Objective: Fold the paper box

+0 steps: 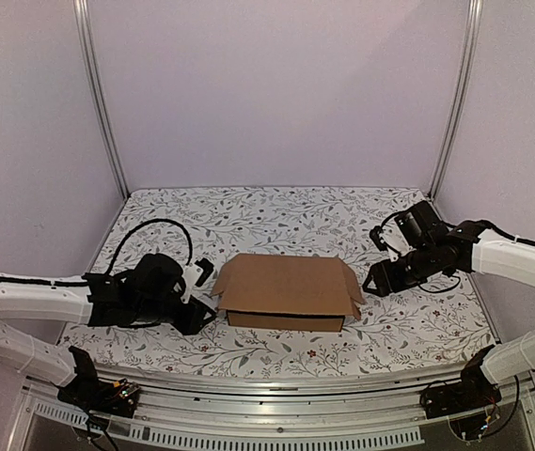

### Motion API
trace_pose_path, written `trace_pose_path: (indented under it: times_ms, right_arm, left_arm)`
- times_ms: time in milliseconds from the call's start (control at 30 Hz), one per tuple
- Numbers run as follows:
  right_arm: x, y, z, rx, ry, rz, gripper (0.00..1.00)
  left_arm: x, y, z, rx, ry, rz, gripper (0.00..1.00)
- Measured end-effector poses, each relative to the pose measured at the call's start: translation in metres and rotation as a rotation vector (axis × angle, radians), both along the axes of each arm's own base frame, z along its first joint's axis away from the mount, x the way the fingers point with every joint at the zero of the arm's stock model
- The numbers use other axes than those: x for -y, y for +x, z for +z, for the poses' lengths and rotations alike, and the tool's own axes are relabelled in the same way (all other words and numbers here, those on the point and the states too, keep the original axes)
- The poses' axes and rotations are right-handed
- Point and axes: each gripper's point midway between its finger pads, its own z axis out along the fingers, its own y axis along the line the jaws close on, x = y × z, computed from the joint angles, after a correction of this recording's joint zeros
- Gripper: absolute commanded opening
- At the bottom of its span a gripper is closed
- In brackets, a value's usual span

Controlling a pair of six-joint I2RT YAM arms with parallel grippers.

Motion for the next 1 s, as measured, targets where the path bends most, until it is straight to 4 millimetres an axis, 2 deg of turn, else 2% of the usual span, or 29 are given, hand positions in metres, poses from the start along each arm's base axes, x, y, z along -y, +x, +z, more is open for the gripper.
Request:
trace_pose_path:
  times_ms: [167,300,733,1000]
  right_arm:
    - [-0.005,0.002,0.002,0.006,0.024,0.01,0.59]
    - [-0.008,0.002,0.003,0.006,0.037,0.017,0.59]
    - [-0.007,-0.005,-0.007,-0.016,0.041,0.022,0.6]
    - [-0.008,-0.006,0.004,0.004,0.073,0.02,0.61]
  left_arm:
    - [-0.005,0.0,-0.004,0.053,0.098,-0.002,0.5]
    - [-0.001,0.006,-0.001,0.098,0.166,0.003,0.51]
    - [0.012,0.032,0.033,0.279,0.289,0.013,0.5]
    - [0.02,0.038,0.055,0.346,0.276,-0.02,0.49]
